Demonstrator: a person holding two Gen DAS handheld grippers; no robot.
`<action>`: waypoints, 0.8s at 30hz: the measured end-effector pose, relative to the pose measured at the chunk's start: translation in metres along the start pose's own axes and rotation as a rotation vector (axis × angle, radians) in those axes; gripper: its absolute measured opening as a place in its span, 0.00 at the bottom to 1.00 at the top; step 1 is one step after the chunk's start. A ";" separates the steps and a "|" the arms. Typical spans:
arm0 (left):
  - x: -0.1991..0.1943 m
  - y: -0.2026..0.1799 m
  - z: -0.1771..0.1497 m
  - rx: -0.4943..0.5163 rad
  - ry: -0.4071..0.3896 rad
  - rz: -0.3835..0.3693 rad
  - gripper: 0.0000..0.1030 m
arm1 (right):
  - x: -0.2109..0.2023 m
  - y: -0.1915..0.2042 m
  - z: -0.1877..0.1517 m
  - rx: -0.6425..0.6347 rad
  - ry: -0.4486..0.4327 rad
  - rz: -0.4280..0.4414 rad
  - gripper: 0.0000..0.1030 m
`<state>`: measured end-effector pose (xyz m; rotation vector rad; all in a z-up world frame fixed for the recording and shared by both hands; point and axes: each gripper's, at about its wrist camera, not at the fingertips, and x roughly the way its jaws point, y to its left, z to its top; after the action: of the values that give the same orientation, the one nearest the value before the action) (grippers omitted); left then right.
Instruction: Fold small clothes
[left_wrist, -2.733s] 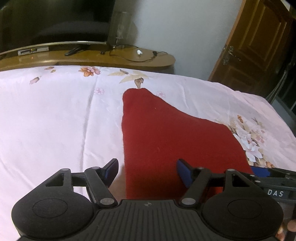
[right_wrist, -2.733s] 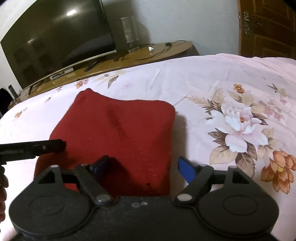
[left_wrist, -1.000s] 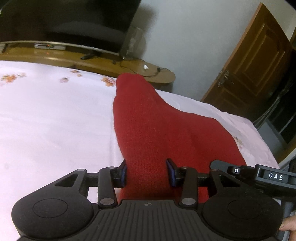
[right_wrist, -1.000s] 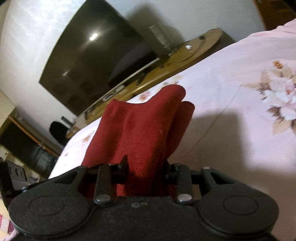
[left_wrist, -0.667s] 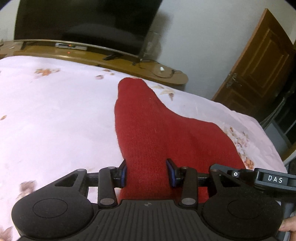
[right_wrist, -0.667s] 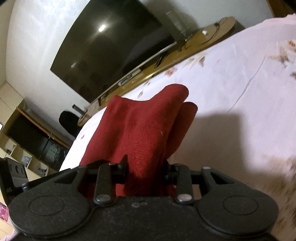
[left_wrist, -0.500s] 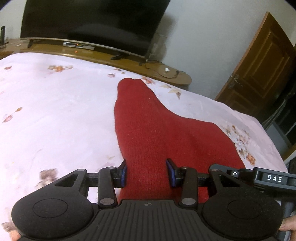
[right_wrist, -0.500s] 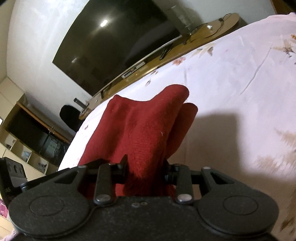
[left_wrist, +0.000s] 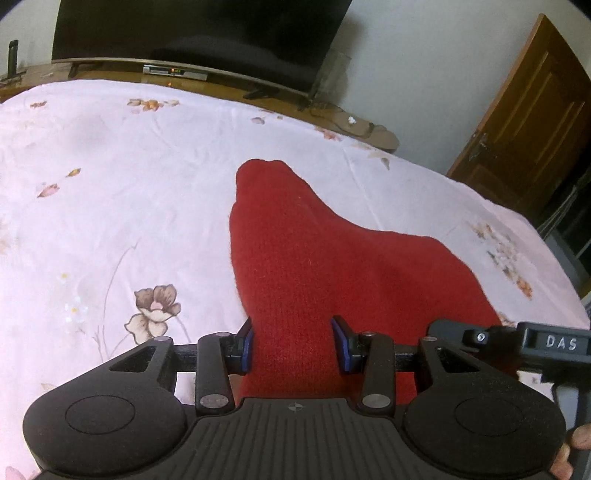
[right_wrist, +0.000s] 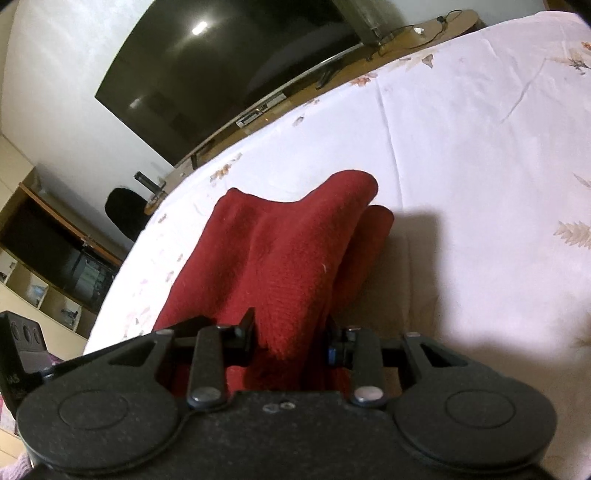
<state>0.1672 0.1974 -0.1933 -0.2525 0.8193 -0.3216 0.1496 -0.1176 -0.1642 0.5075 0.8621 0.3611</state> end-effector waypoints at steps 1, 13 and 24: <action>0.002 0.002 -0.003 0.001 -0.003 0.004 0.40 | 0.002 0.001 -0.001 0.000 0.002 -0.003 0.32; -0.007 -0.014 -0.006 0.114 -0.074 0.106 0.57 | 0.009 -0.007 -0.009 -0.025 -0.022 -0.108 0.46; -0.061 -0.030 -0.031 0.198 -0.065 0.058 0.57 | -0.049 0.042 -0.036 -0.213 -0.065 -0.084 0.38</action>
<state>0.1001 0.1895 -0.1625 -0.0535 0.7235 -0.3358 0.0873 -0.0977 -0.1296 0.2836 0.7696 0.3526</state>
